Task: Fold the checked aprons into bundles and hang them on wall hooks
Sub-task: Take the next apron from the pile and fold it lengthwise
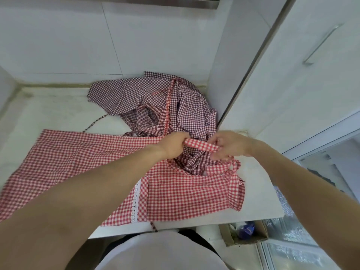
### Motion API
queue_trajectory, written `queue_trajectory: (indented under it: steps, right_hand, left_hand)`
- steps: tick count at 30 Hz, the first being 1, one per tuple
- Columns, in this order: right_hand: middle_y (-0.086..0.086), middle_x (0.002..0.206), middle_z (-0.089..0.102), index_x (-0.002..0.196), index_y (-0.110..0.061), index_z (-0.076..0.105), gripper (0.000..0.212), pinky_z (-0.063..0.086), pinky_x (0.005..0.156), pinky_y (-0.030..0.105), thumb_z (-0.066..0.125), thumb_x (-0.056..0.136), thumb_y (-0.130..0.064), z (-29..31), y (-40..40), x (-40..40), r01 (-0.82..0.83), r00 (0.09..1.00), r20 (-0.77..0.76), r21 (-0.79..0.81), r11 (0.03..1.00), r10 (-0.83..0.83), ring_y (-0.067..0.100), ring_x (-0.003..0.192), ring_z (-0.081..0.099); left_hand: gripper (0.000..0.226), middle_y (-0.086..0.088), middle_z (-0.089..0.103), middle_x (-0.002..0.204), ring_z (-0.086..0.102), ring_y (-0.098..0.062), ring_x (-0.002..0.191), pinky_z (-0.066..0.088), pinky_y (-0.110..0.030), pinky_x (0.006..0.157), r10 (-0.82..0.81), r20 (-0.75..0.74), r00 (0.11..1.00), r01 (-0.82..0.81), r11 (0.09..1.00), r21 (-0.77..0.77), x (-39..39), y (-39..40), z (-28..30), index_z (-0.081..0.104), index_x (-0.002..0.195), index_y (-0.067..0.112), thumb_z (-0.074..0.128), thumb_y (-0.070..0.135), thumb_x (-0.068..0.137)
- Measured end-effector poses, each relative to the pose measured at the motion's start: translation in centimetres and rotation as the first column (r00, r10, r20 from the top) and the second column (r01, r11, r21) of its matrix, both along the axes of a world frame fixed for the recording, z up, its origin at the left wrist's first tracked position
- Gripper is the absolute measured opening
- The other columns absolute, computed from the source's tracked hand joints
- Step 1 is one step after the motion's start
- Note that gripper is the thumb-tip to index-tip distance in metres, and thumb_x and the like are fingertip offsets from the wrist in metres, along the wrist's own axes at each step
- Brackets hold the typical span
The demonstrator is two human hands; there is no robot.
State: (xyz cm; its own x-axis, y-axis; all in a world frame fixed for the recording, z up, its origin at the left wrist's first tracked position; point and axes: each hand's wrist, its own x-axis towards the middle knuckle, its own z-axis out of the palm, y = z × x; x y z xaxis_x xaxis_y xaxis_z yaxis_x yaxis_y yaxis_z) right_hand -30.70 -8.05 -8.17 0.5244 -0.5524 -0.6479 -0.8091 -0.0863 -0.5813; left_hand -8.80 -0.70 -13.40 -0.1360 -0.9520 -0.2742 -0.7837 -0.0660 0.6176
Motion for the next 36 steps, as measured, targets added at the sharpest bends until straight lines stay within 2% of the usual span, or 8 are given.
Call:
queue_trajectory:
  steps: [2,4,10,16,20,24,30,36]
  right_hand:
    - [-0.004,0.103,0.071,0.103,-0.023,0.069,0.031,0.049,0.095,0.031,0.083,0.076,-0.032,-0.4,-0.3,-2.5,-0.109,0.978,-0.177,-0.003,0.994,0.107,0.015,0.097,0.065]
    - [-0.005,0.102,0.07,0.091,-0.027,0.069,0.02,0.044,0.097,0.031,0.083,0.077,-0.029,-1.3,-0.5,-4.9,0.064,0.987,-0.144,-0.042,0.997,-0.07,0.017,0.101,0.063]
    - [-0.003,0.081,0.065,0.086,-0.019,0.067,0.007,0.043,0.072,0.028,0.07,0.091,-0.024,-3.5,-1.8,-7.7,0.168,0.97,-0.098,-0.377,0.911,-0.22,0.023,0.086,0.063]
    - [0.005,0.081,0.063,0.097,-0.001,0.067,0.024,0.044,0.075,0.032,0.064,0.096,-0.024,-3.3,-1.2,-7.5,0.492,0.867,0.116,-0.035,0.87,-0.485,0.019,0.076,0.057]
    - [0.004,0.068,0.057,0.083,0.0,0.067,0.026,0.04,0.068,0.031,0.069,0.092,-0.024,-2.6,-1.3,-7.8,0.529,0.844,0.213,-0.17,0.831,-0.493,0.017,0.065,0.051]
    - [0.007,0.092,0.072,0.088,-0.01,0.07,0.016,0.05,0.088,0.039,0.078,0.084,-0.024,-1.4,-2.2,-8.8,0.418,0.9,0.208,-0.17,0.892,-0.382,0.023,0.089,0.066]
    - [0.004,0.112,0.072,0.118,-0.015,0.063,0.102,0.053,0.085,0.039,0.096,0.032,-0.06,-1.1,-2.4,-11.5,0.189,0.982,-0.052,0.205,0.96,-0.183,0.025,0.101,0.066]
    - [0.014,0.106,0.066,0.105,-0.008,0.063,0.032,0.058,0.087,0.048,0.08,0.083,-0.023,-0.8,-2.5,-11.3,0.409,0.913,0.03,-0.064,0.91,-0.408,0.03,0.087,0.072]
  left_hand:
    - [0.027,0.01,0.052,0.083,0.054,-0.015,0.083,0.037,-0.023,0.071,0.038,0.031,0.999,-0.037,0.999,-0.017,1.0,0.0,0.0,0.051,0.085,0.022,0.047,-0.004,0.093]
    - [0.023,0.006,0.053,0.085,0.056,-0.018,0.084,0.04,-0.027,0.074,0.018,0.091,0.996,-0.018,1.0,0.003,1.6,-0.2,-0.5,0.048,0.086,0.02,0.046,-0.001,0.095]
    - [0.01,-0.001,0.054,0.084,0.052,-0.018,0.074,0.037,-0.031,0.064,0.089,0.125,0.988,-0.092,0.996,0.02,1.6,-0.7,-0.6,0.049,0.099,0.012,0.04,0.01,0.101]
    - [0.011,-0.005,0.059,0.088,0.051,-0.017,0.073,0.039,-0.031,0.065,0.23,-0.018,0.973,-0.224,0.962,0.155,2.3,-1.1,0.3,0.058,0.096,0.012,0.056,0.023,0.096]
    - [0.04,0.005,0.057,0.109,0.053,-0.014,0.098,0.039,-0.039,0.09,0.237,-0.122,0.964,-0.197,0.941,0.274,2.0,-1.3,1.5,0.059,0.106,0.018,0.056,0.055,0.091]
    - [0.04,-0.002,0.056,0.092,0.053,-0.018,0.083,0.04,-0.036,0.075,0.275,-0.027,0.961,-0.267,0.95,0.163,1.7,-2.0,1.8,0.053,0.096,0.018,0.039,0.055,0.101]
    - [0.029,0.0,0.05,0.079,0.046,-0.013,0.07,0.032,-0.029,0.058,0.298,0.025,0.954,-0.298,0.955,-0.005,2.1,-1.4,1.5,0.043,0.086,0.02,0.04,0.044,0.104]
    - [0.032,-0.001,0.051,0.076,0.047,-0.016,0.068,0.034,-0.031,0.058,0.281,0.032,0.959,-0.282,0.96,0.003,0.8,-1.4,2.0,0.046,0.085,0.019,0.045,0.047,0.101]
